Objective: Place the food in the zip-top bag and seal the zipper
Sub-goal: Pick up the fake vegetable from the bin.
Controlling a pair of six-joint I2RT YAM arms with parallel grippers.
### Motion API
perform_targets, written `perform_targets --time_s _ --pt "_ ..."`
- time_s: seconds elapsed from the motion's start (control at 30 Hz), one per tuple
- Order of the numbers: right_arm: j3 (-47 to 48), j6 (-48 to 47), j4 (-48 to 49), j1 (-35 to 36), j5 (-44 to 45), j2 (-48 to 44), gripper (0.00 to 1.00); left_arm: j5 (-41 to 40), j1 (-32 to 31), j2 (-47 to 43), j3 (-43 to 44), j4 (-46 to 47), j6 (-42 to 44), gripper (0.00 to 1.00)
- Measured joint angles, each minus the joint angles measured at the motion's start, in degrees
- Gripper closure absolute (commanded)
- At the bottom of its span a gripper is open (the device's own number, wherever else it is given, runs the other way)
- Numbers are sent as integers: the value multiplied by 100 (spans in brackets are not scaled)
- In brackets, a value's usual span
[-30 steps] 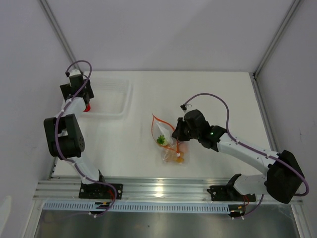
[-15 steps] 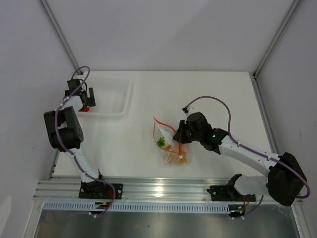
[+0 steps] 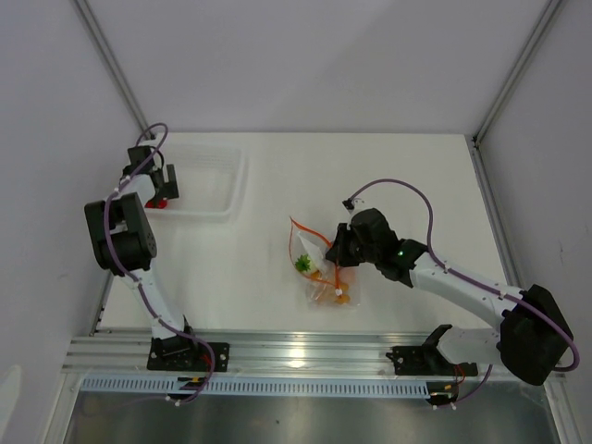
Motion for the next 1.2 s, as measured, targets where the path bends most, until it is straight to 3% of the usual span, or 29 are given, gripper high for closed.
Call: perform_targets --time_s 0.17,0.2,0.37,0.5,0.67,0.7,0.77,0.8,0.9,1.0,1.2 --pt "0 0 -2 -11 -7 0 100 -129 0 94 186 -37 -44 6" --pt "0 2 -4 -11 -7 0 100 -133 0 105 205 -50 -50 14" --pt "0 4 -46 -13 -7 -22 100 -96 0 122 249 -118 -146 30" --pt "2 4 -107 -17 -7 -87 100 -55 -2 122 249 -127 -175 51" --pt "229 9 -520 -22 44 -98 100 -31 -24 111 249 -138 -188 66" --pt "310 17 -612 -22 74 -98 100 -28 -35 98 249 -157 -195 73" --pt "455 52 -774 -22 136 -101 100 -7 -68 37 223 -192 -197 76" --pt "516 72 -835 -22 157 -101 100 26 -90 -20 190 -212 -219 83" --pt "654 127 -994 -22 192 -101 100 107 -149 -341 129 -339 -487 93" --pt "772 208 -1154 -22 210 -101 100 221 -208 -726 129 -382 -789 99" --pt "1075 315 -1569 -33 380 -96 100 741 -391 -1685 -35 -380 -1504 99"
